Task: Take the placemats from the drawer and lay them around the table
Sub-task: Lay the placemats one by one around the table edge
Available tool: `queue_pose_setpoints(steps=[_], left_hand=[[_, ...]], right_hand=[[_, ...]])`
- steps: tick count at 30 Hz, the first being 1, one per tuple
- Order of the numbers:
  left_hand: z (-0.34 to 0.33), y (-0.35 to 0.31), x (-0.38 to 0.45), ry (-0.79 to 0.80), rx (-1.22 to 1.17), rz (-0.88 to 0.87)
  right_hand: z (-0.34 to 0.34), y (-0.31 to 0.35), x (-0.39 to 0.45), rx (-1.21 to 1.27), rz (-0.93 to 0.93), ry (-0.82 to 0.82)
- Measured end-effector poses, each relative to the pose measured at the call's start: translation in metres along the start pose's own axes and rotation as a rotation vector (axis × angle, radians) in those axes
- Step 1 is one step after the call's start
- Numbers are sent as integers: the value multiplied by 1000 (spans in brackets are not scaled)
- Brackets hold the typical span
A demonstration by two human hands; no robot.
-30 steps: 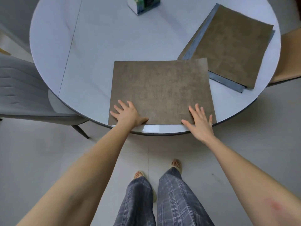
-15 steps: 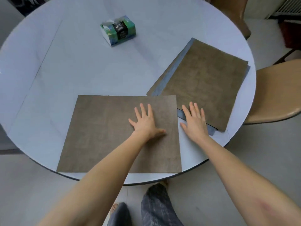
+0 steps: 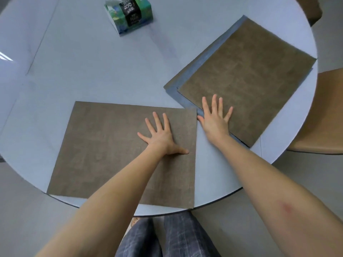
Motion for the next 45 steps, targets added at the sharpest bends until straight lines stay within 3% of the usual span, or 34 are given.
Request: queue_pose_setpoints(steps=[10, 13, 16, 21, 24, 28, 33, 36, 38, 41, 45], left_hand=[[1, 1, 1, -30, -4, -32], [-1, 6, 1, -74, -10, -44], [-4, 9, 2, -125, 42, -49], [-1, 8, 2, -141, 73, -48], [0, 8, 1, -173, 92, -80], [9, 29, 0, -377, 121, -208], [19, 76, 4, -429, 144, -379], [37, 119, 18, -452, 129, -338], [51, 155, 31, -451, 126, -282], [68, 209, 53, -419, 126, -270], [82, 240, 70, -402, 198, -420]], right_hand=[[20, -12, 57, 36, -34, -4], [21, 14, 31, -1, 170, -172], [-11, 38, -11, -23, 477, -50], [-13, 5, -13, 22, 321, -22], [-10, 28, -19, 107, 316, -36], [-22, 41, -31, 81, 397, 40], [-16, 38, -31, 84, 106, 44], [-7, 78, -35, 68, 2, -44], [-4, 132, -36, 45, 145, -103], [-20, 216, -31, 82, 309, -46], [-59, 277, -27, 93, 171, -14]])
Point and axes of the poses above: each hand's wrist, its own x-axis towards the middle knuckle, its own z-axis out of the back of the hand, y = z × x, the point moved 4 cm from there along x, towards the middle knuckle, and after that the axes turned 7 degrees about z, right-handed, at the moved point
